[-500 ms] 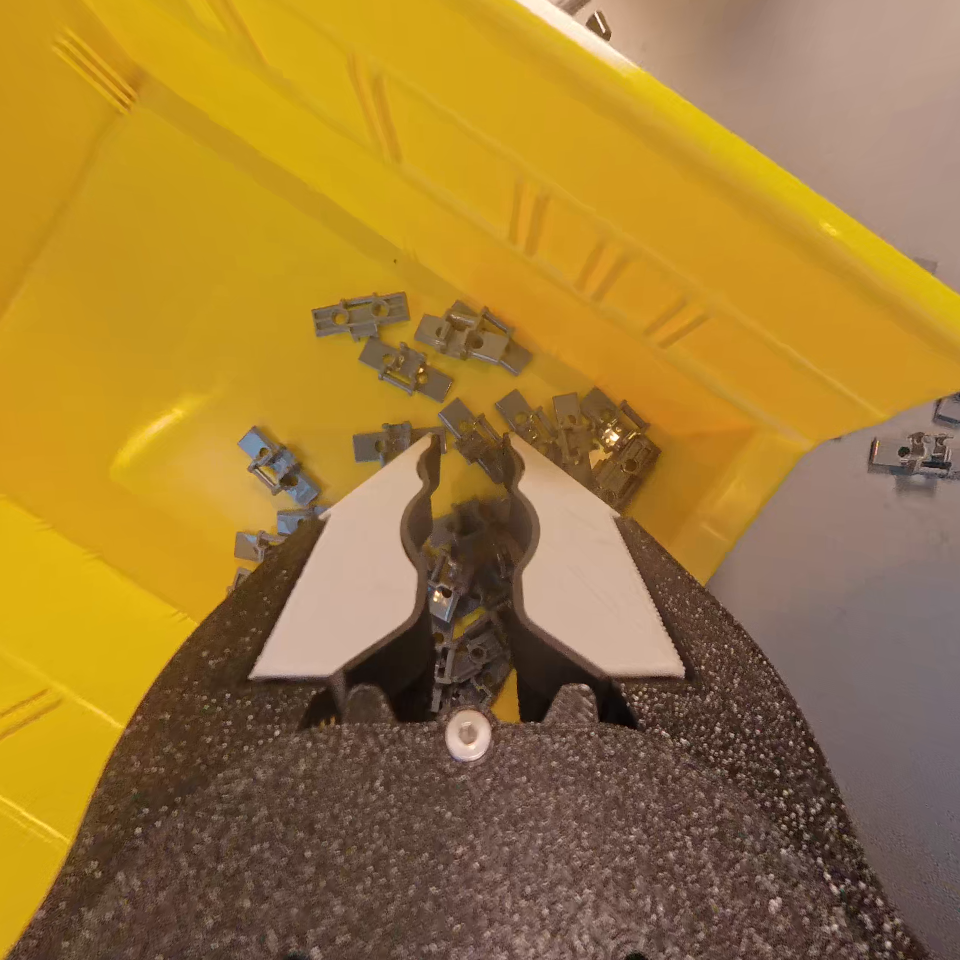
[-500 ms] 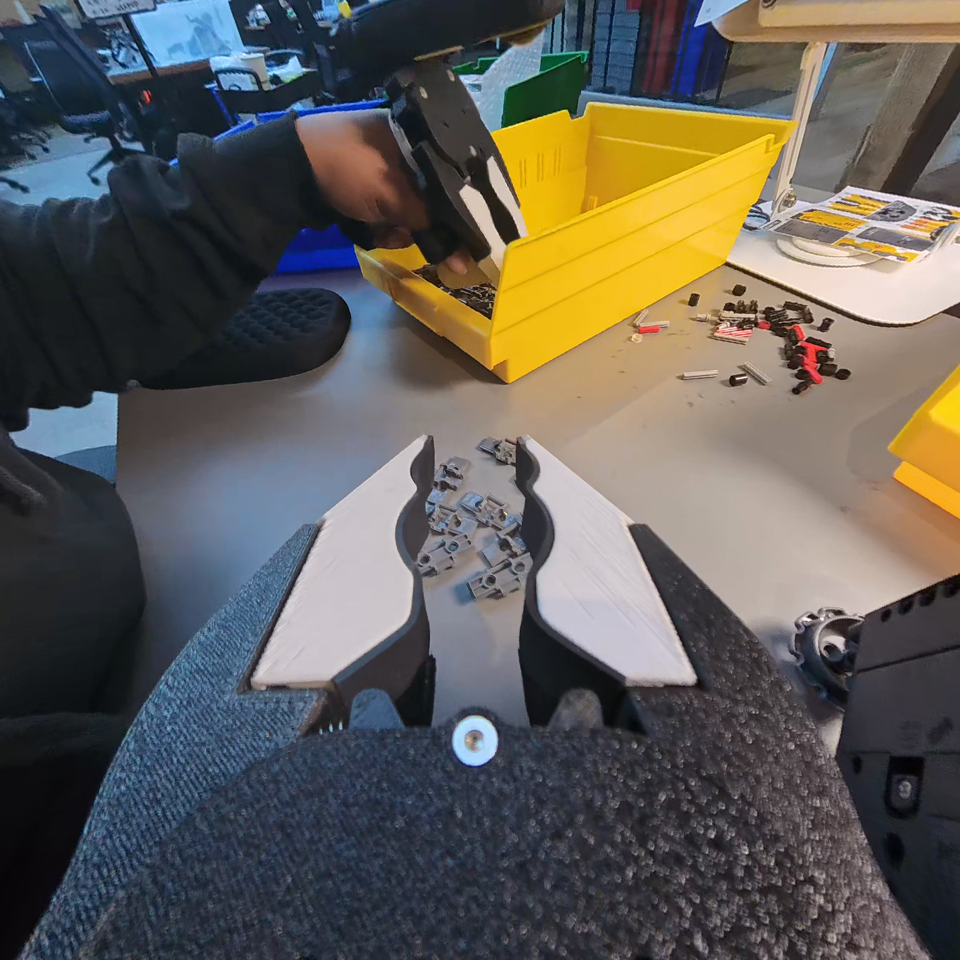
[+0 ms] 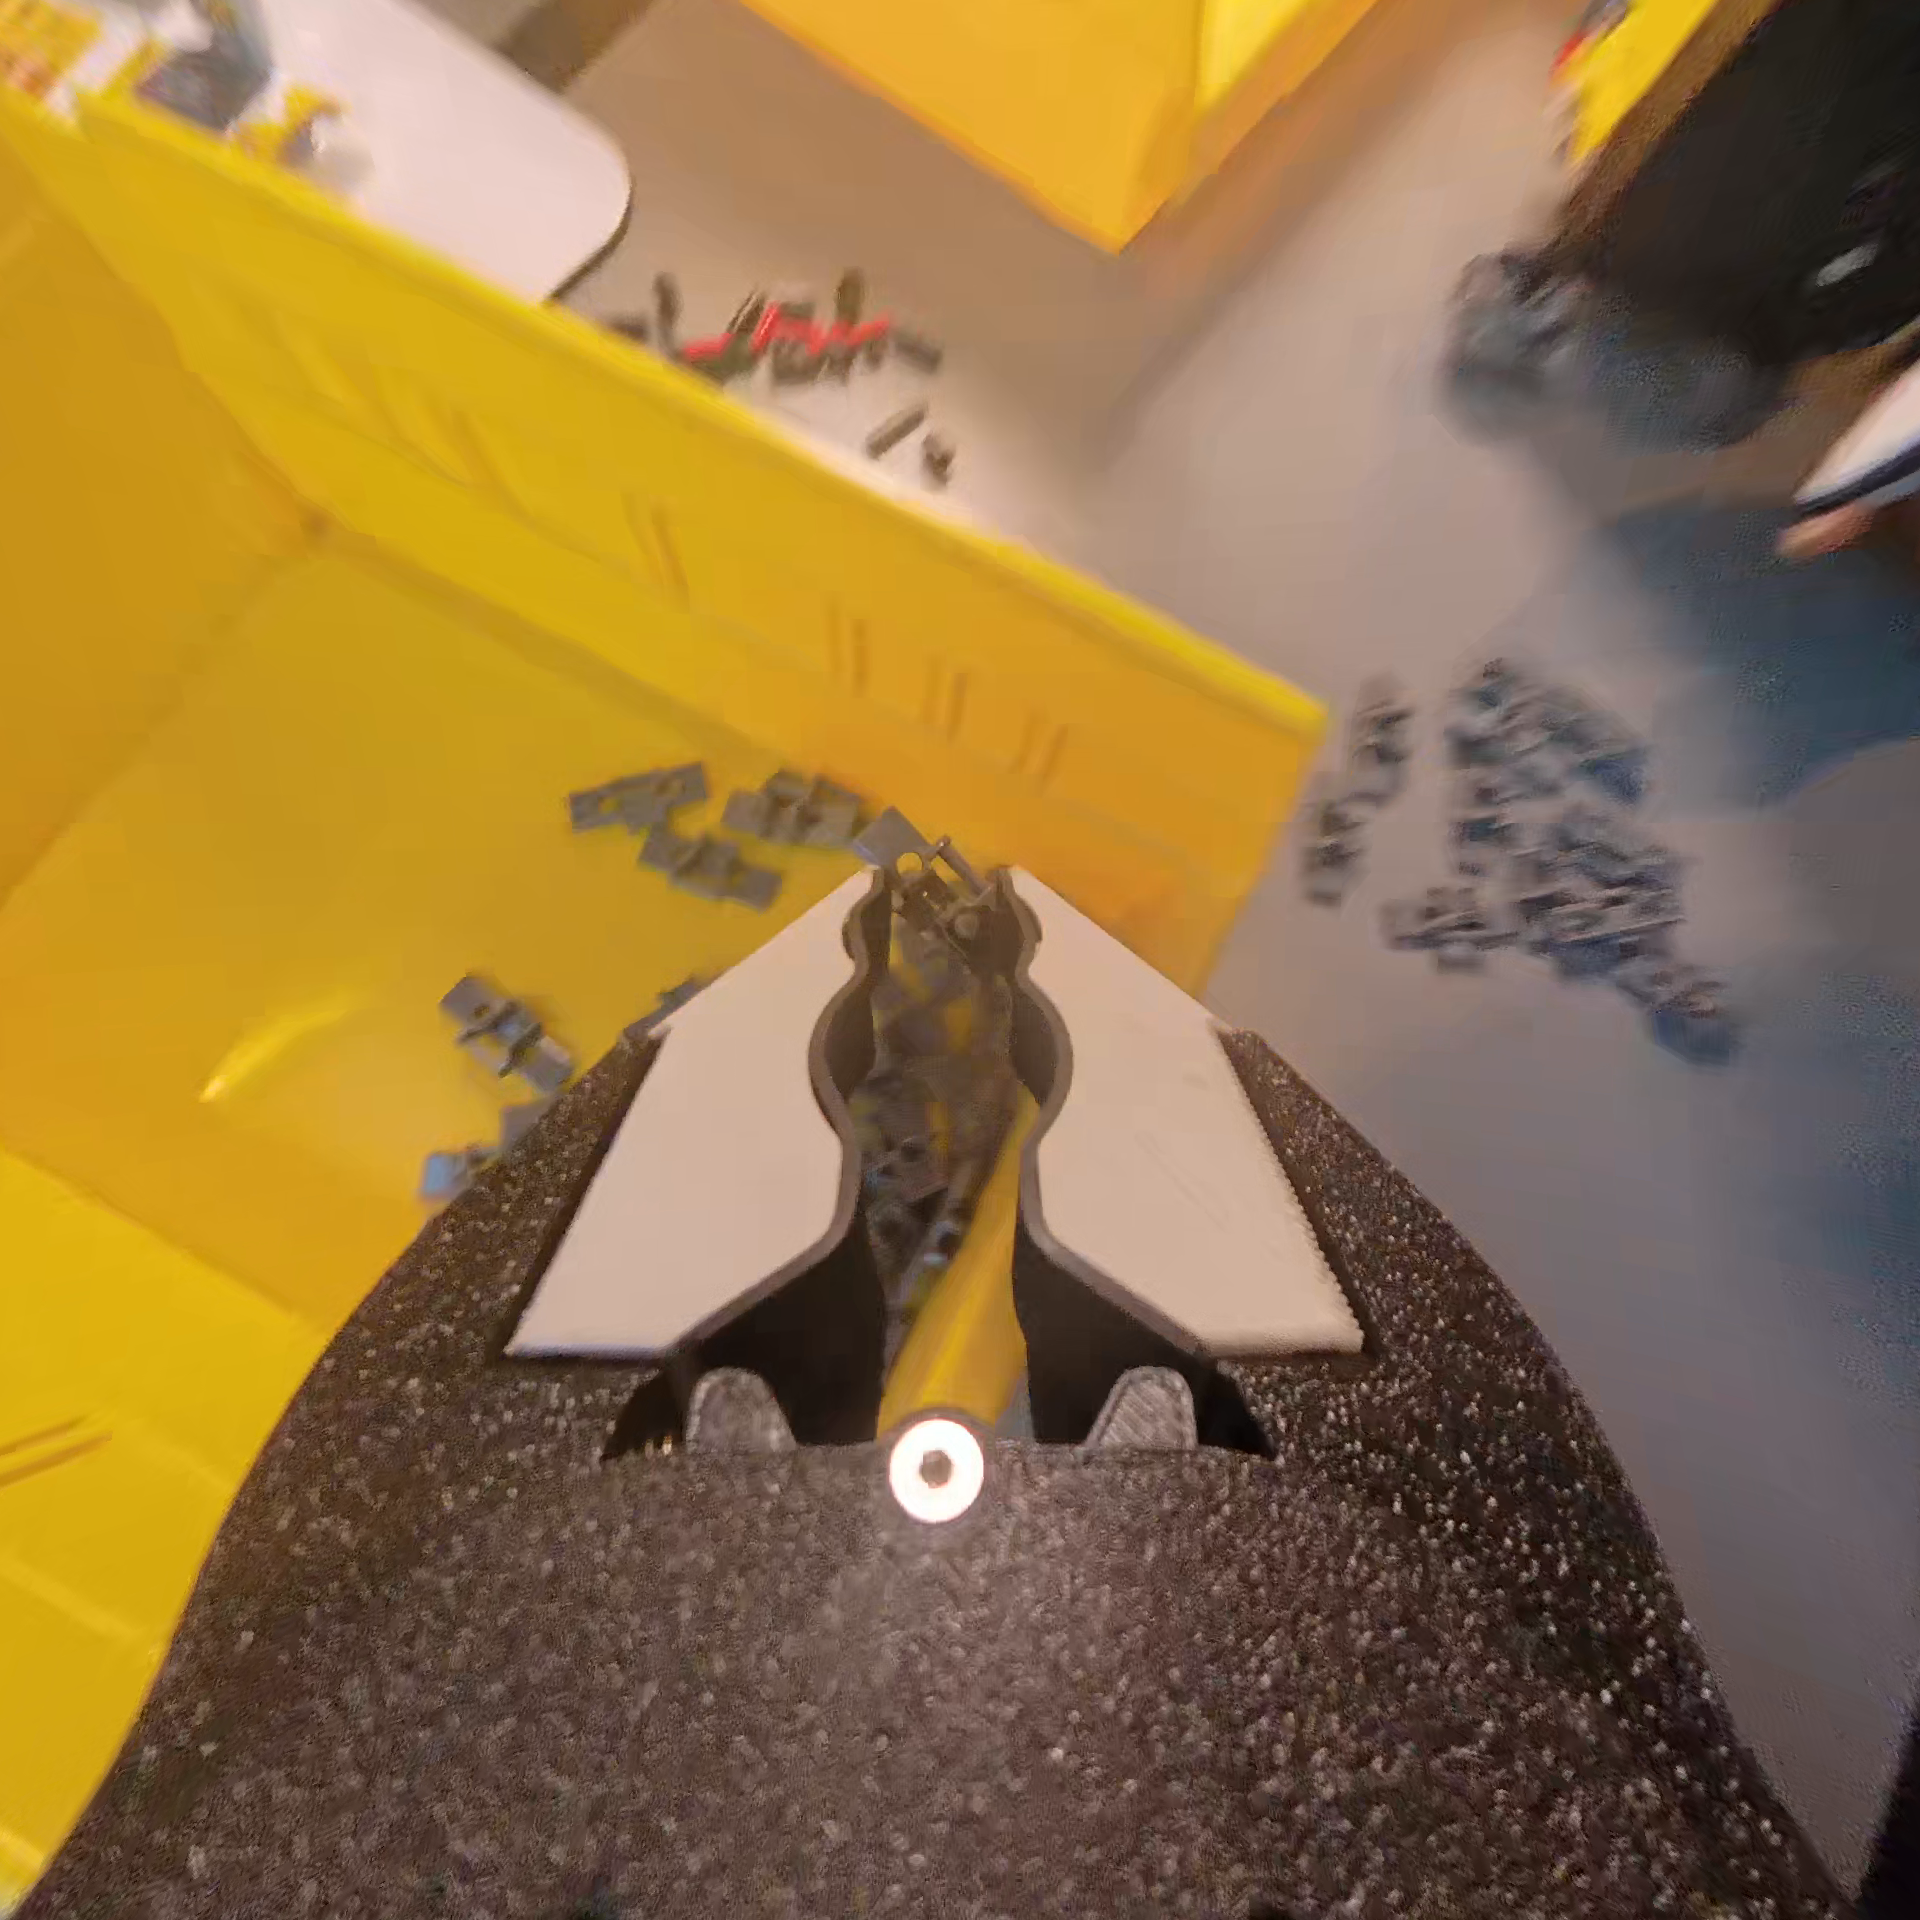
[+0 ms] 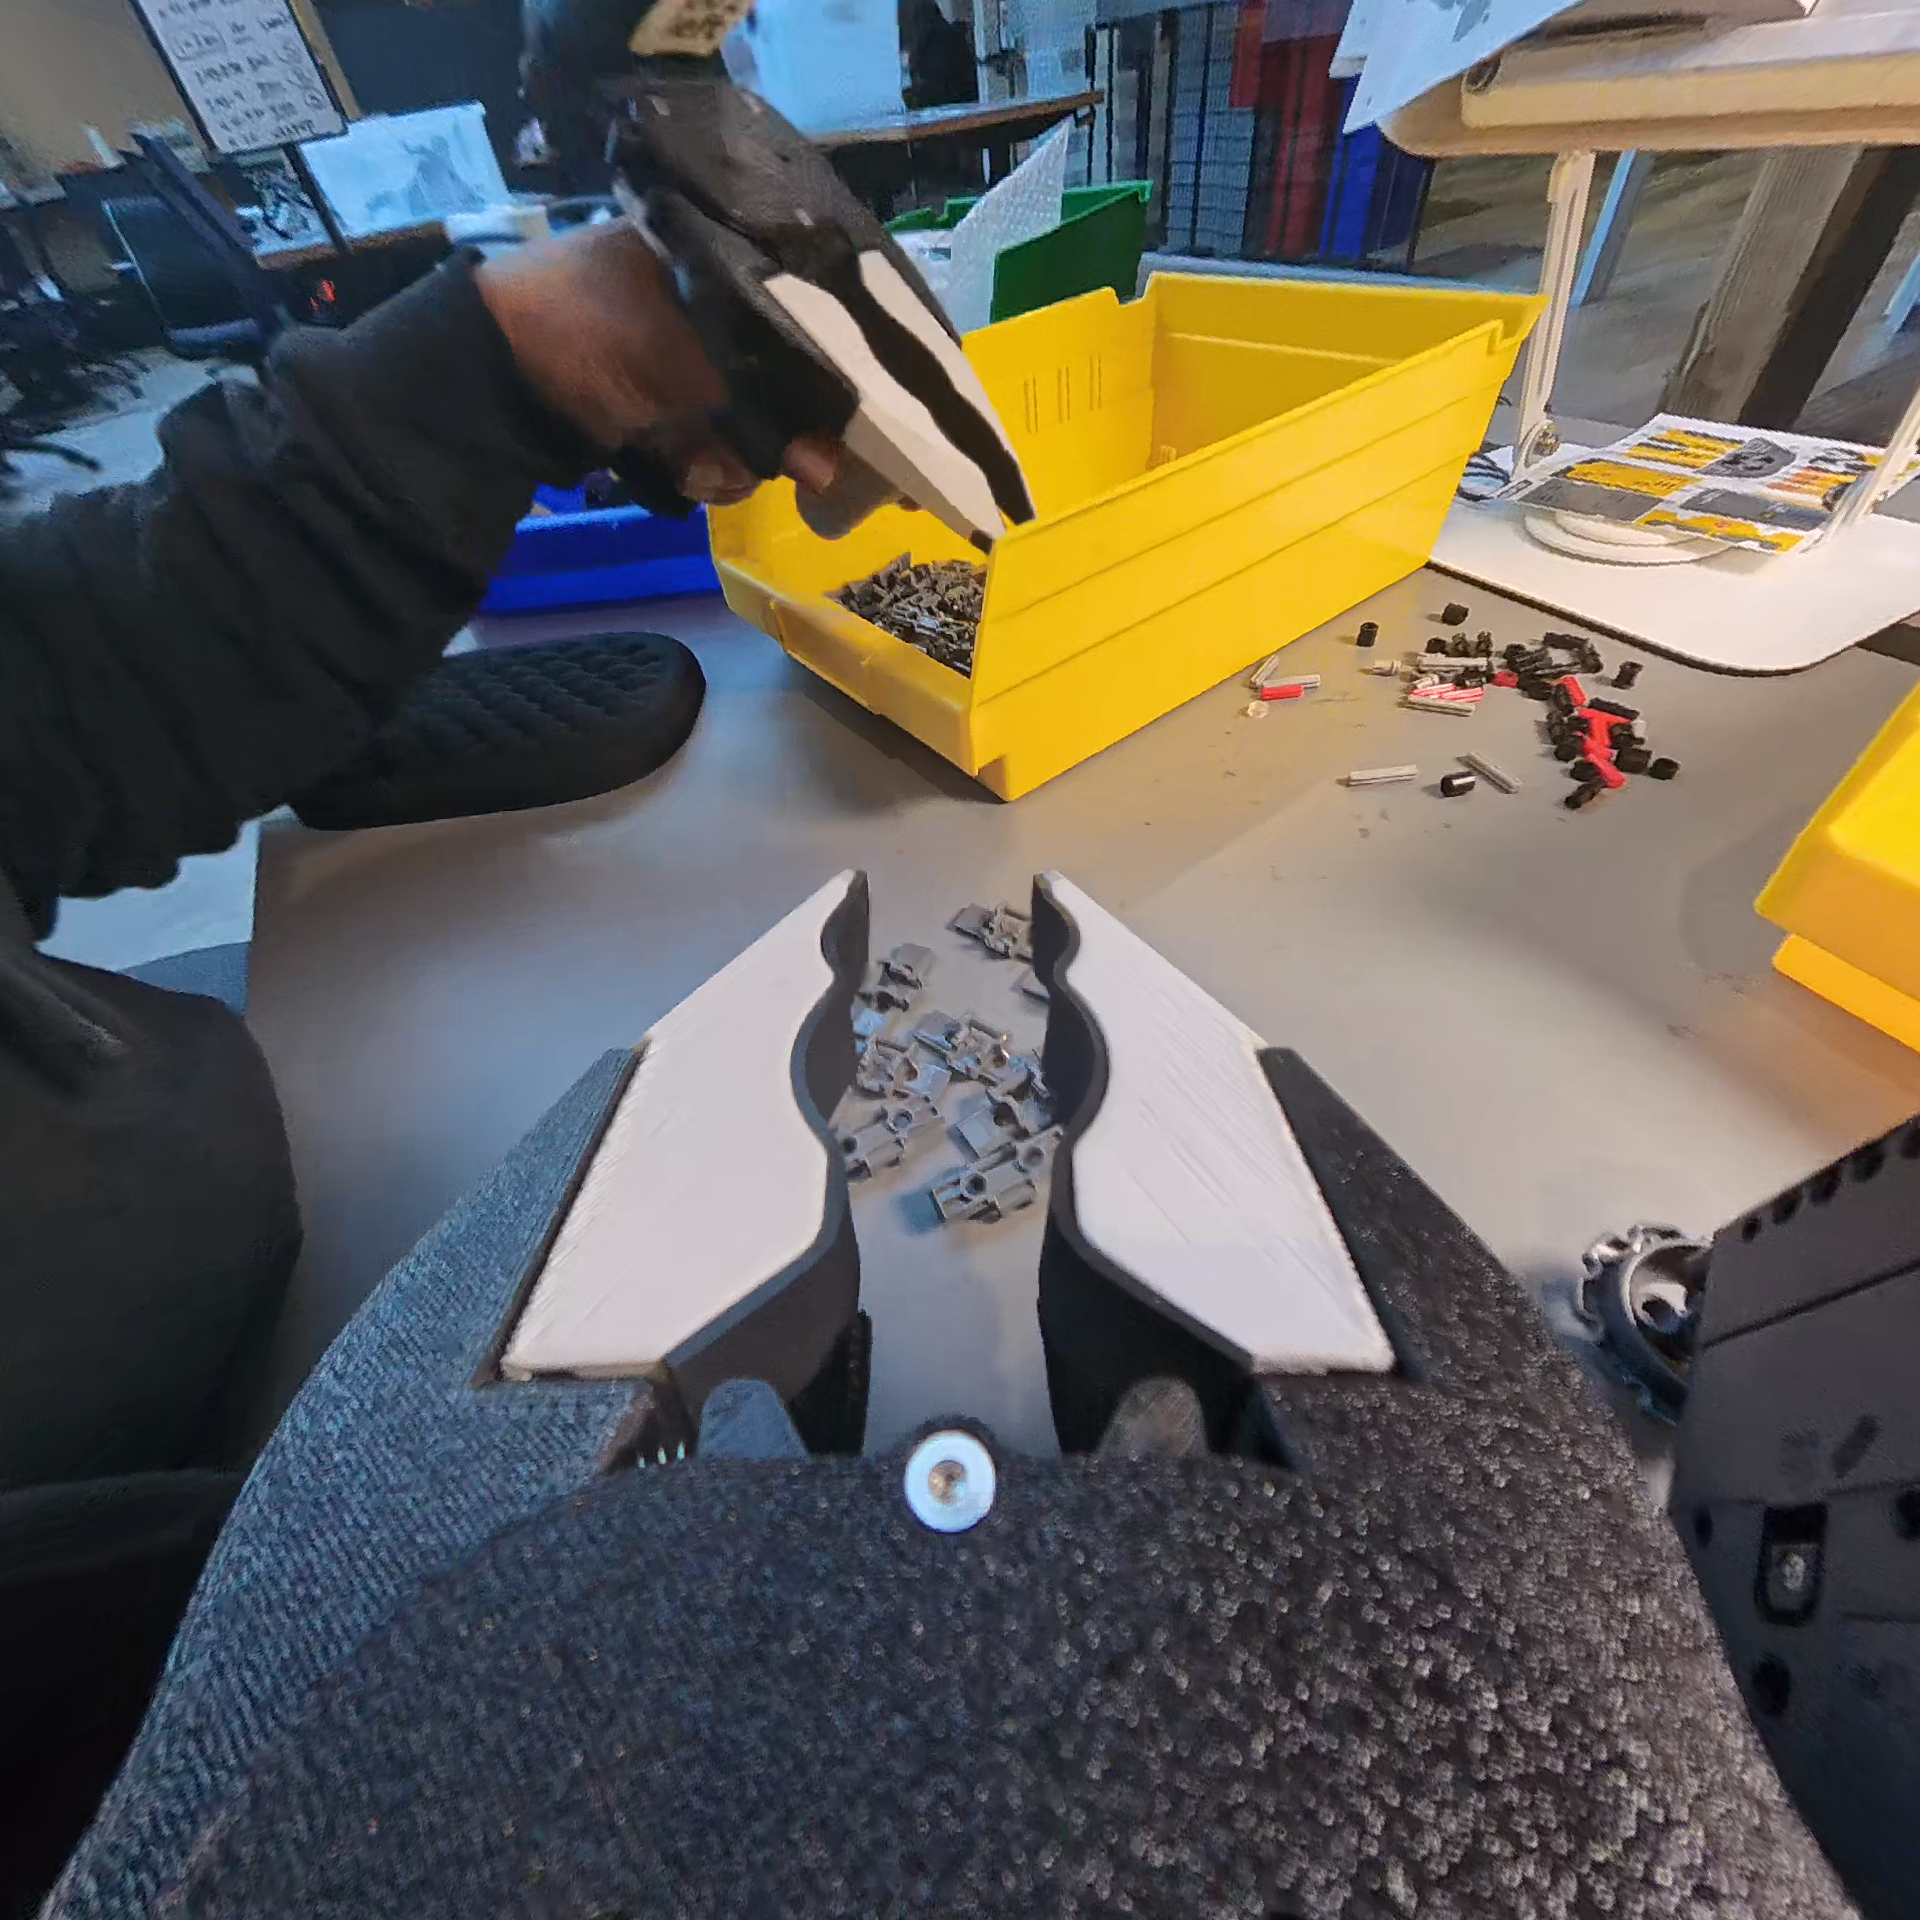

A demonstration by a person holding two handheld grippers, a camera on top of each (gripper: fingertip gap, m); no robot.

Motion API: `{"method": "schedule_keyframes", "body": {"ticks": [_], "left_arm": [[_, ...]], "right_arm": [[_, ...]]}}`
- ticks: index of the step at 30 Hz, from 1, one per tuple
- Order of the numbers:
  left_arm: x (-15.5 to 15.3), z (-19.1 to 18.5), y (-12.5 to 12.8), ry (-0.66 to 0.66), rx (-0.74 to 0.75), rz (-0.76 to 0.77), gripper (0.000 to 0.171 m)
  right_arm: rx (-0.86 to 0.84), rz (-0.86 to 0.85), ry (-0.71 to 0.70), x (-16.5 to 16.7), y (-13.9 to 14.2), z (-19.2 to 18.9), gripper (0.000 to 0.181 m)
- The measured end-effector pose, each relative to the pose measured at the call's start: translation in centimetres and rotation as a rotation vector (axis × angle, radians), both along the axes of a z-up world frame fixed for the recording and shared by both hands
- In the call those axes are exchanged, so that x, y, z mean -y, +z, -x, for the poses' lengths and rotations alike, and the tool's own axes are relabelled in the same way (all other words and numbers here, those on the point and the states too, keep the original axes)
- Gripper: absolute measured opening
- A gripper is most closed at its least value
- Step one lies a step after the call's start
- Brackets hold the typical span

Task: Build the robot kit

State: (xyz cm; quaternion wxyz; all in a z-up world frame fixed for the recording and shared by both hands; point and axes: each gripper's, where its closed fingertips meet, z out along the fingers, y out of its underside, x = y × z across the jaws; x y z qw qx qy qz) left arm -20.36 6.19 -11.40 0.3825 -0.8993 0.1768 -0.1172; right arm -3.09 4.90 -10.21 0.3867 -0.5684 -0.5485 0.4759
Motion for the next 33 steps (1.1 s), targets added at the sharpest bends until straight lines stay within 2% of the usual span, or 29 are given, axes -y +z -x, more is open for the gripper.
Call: {"method": "schedule_keyframes", "body": {"ticks": [3,4,7,9,11,14,15,17,19,20,23,25,28,33], "left_arm": [[2.3,-6.2,5.0,-0.205,0.275,-0.158,0.017],[3.2,-8.1,6.2,-0.269,0.366,-0.181,0.017],[4.7,-12.1,7.4,-0.371,0.553,-0.192,0.017],[5.1,-13.7,7.6,-0.398,0.649,-0.187,0.017],[5.3,-14.7,7.6,-0.414,0.721,-0.174,0.017],[5.5,-15.7,7.2,-0.433,0.758,-0.156,0.014],[5.4,-15.7,7.1,-0.428,0.763,-0.154,0.014],[4.8,-14.9,6.3,-0.383,0.700,-0.157,0.008],[3.9,-12.8,5.7,-0.308,0.592,-0.181,0.013],[3.2,-11.1,5.2,-0.240,0.509,-0.191,0.016],[1.2,-3.4,2.4,0.021,0.110,-0.160,0.023],[1.0,0.7,0.8,0.129,-0.089,-0.084,0.025],[1.4,3.0,-1.5,0.155,-0.178,0.063,0.025],[1.2,2.8,-4.7,0.093,-0.161,0.231,0.023]], "right_arm": [[-0.084,0.001,0.046,1.2,1.7,1.1,0.037],[-0.116,-0.009,0.066,1.8,2.4,1.6,0.044],[-0.191,-0.068,0.092,3.2,4.2,2.9,0.066],[-0.220,-0.142,0.086,3.9,4.9,3.5,0.070],[-0.225,-0.214,0.078,4.4,5.1,3.8,0.066],[-0.225,-0.297,0.030,4.1,5.2,3.7,0.041],[-0.220,-0.314,0.027,4.0,5.1,3.6,0.041],[-0.165,-0.317,0.010,3.3,4.2,3.2,0.041],[-0.061,-0.301,-0.019,2.0,2.4,2.7,0.041],[0.037,-0.283,-0.016,1.4,0.6,2.4,0.041],[0.267,-0.293,-0.068,-0.8,-4.0,1.1,0.041],[0.357,-0.274,-0.048,-0.8,-6.0,0.4,0.043],[0.377,-0.259,-0.037,-0.6,-6.7,0.4,0.058],[0.296,-0.230,-0.039,-0.4,-5.5,0.7,0.060]]}}
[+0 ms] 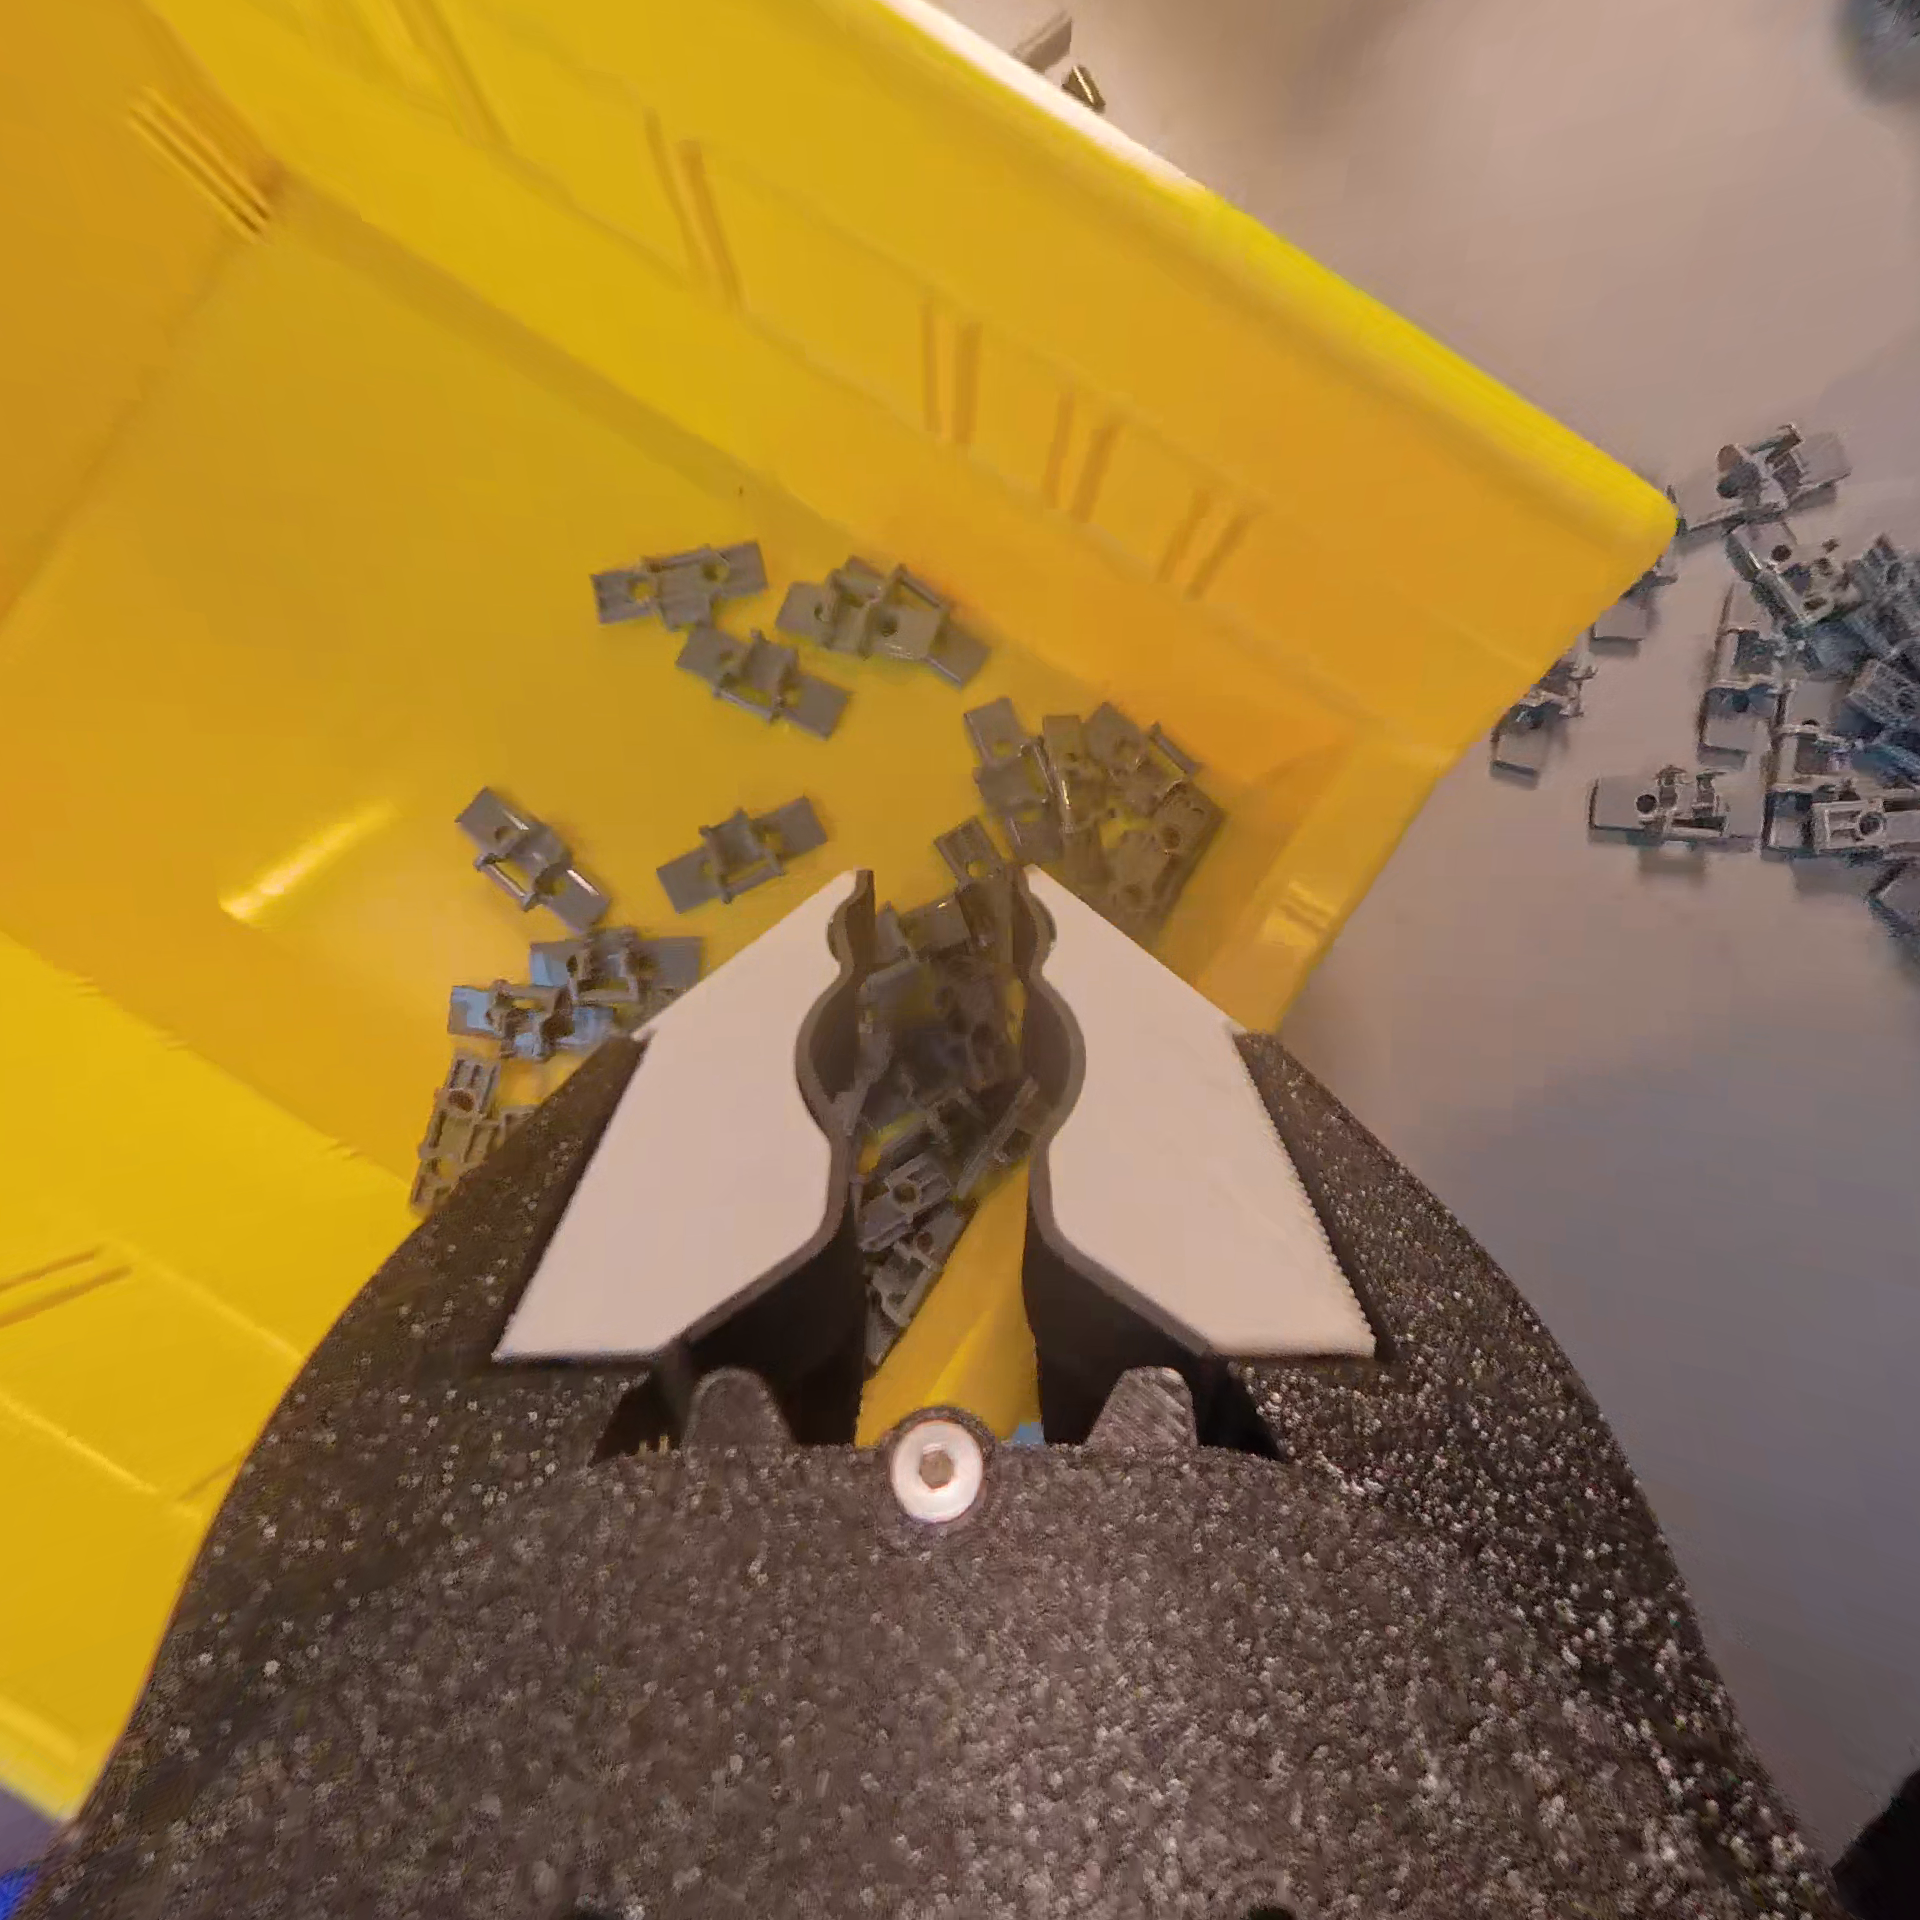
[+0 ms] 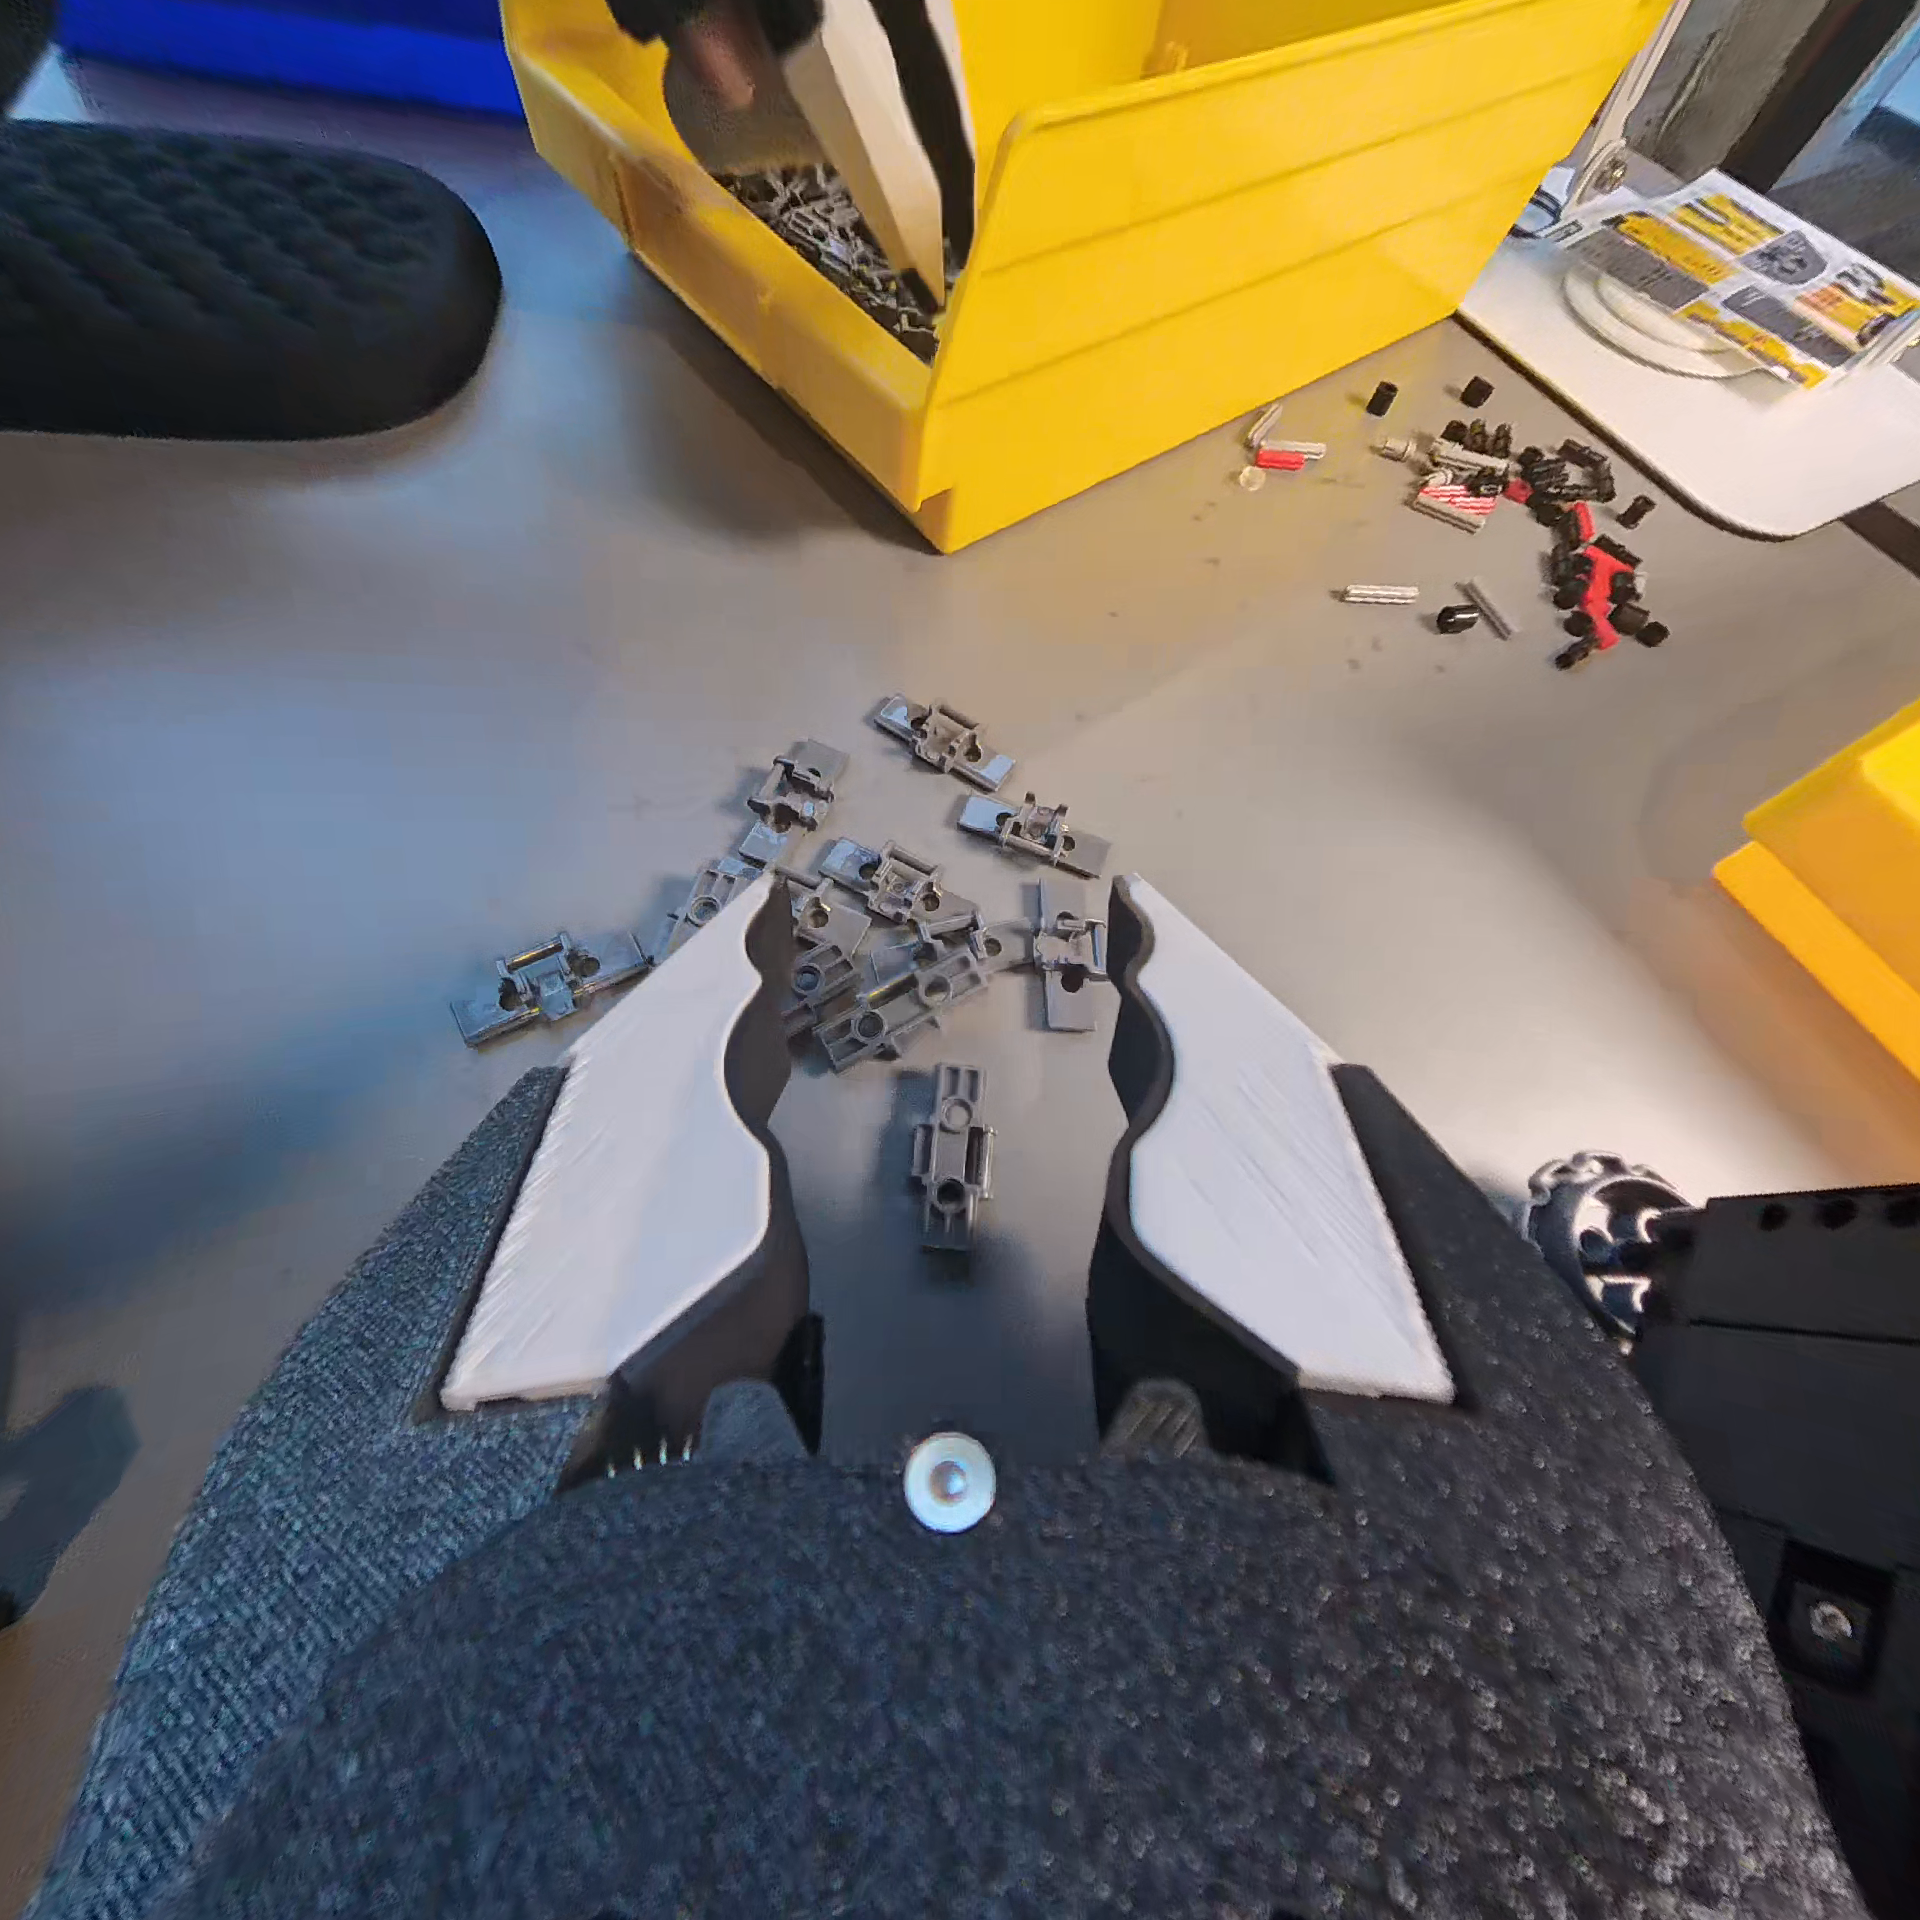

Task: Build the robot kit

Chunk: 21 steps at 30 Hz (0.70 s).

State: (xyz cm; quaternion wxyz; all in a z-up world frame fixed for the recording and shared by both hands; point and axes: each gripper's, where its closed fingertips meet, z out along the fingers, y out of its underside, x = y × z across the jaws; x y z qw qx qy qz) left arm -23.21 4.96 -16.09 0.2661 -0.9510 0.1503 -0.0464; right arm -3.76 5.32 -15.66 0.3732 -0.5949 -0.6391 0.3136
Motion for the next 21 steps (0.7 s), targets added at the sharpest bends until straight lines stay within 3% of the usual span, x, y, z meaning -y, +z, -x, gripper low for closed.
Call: {"method": "schedule_keyframes", "body": {"ticks": [3,7,15,21], "left_arm": [[0.2,-1.4,-0.9,-0.063,0.080,0.084,0.027],[0.3,-1.6,-1.3,-0.110,0.059,0.150,0.033],[0.6,-0.6,-2.7,-0.159,0.010,0.304,0.023],[0.4,0.2,-2.4,-0.199,-0.086,0.285,0.018]], "right_arm": [[-0.004,-0.006,-0.007,-0.3,0.0,-0.3,0.061],[-0.012,0.001,-0.016,-0.5,-0.2,-0.7,0.061],[-0.055,0.017,-0.019,-0.5,0.5,-0.7,0.061],[-0.079,0.011,-0.027,-0.6,0.9,-0.9,0.060]]}}
